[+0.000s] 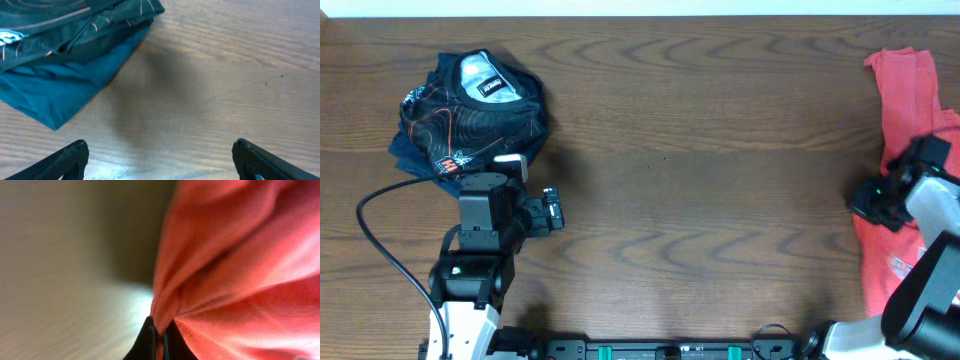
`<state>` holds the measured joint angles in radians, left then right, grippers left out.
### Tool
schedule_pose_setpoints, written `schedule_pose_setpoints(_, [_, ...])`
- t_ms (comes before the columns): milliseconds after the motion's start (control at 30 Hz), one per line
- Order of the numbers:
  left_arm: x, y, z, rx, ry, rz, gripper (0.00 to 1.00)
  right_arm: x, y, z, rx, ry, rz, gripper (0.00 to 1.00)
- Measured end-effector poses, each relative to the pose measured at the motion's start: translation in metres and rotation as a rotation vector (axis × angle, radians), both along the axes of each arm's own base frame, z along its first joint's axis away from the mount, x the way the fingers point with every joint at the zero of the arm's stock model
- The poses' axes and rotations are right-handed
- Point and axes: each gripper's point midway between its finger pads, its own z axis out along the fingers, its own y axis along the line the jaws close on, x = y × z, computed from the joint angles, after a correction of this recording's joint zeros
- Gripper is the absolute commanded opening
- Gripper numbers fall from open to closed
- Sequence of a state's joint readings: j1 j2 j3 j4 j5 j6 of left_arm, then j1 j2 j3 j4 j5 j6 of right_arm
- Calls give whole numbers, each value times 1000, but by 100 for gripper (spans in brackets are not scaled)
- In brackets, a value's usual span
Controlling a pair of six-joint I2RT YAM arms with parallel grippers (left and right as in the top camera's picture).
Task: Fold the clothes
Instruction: 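Reach the right gripper to the red t-shirt and grasp it, then drag the red t-shirt leftward with the right gripper toward center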
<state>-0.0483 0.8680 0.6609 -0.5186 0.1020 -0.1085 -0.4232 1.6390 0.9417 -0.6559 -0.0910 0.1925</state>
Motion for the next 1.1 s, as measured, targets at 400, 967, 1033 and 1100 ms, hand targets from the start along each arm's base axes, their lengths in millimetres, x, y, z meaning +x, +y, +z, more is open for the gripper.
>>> schedule_pose_setpoints(400, [17, -1, 19, -5, -104, 0, 94, 103, 138, 81, 38, -461, 410, 32])
schedule_pose_setpoints(967, [16, -15, 11, -66, -66, -53, 98, 41, 32, 47, -187, -139, 16, 49])
schedule_pose_setpoints(1033, [17, -17, 6, -82, -46, -57, 98, 25, 15, 44, -204, -85, -40, 49])
schedule_pose_setpoints(1100, [20, -23, 1, -103, -27, -76, 98, 14, -1, 42, -214, -51, -93, 48])
